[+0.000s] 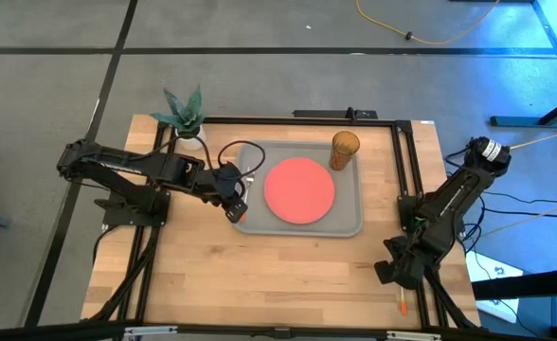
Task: Pick and place plate/cup/fork/spoon on tray
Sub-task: Put the orange spoon on the right side of the orange fork on the gray serving tray
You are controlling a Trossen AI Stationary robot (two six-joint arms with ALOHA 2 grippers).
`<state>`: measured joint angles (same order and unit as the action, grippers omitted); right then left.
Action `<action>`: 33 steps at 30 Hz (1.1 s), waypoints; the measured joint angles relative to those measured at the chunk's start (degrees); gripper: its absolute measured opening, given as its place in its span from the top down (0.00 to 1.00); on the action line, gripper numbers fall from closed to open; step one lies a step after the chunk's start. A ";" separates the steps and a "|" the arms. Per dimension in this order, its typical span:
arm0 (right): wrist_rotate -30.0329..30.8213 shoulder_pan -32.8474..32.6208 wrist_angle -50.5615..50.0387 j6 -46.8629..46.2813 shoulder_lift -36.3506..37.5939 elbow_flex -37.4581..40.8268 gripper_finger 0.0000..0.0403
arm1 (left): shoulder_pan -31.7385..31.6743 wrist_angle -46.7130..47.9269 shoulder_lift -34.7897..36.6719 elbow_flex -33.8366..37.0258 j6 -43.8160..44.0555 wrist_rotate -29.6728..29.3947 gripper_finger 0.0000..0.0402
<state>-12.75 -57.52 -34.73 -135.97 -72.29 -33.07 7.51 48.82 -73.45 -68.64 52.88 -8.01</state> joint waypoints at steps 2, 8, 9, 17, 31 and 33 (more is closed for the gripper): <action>0.00 0.00 0.30 -0.01 0.00 0.94 0.85 | 0.00 0.00 0.00 0.00 0.65 0.00 1.00; -2.34 0.02 0.35 -0.32 0.00 1.54 0.85 | 0.00 0.00 0.00 0.00 1.01 0.02 1.00; -2.34 0.02 0.41 -0.32 0.00 1.54 0.85 | 0.00 0.00 0.00 0.00 1.03 0.02 1.00; -1.92 0.02 2.10 -0.32 -2.68 1.54 0.85 | 0.00 0.00 0.00 0.00 1.03 0.02 1.00; -2.86 -0.02 1.76 0.56 -7.00 1.52 0.85 | 0.00 -0.02 -0.02 0.00 0.99 0.26 1.00; -2.80 -0.02 1.57 0.47 -7.18 1.52 0.85 | 0.00 -0.03 -0.02 0.00 0.99 0.79 1.00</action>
<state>-15.55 -57.54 -33.15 -135.51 -79.47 -31.55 7.51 48.79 -73.47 -68.64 53.87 -7.22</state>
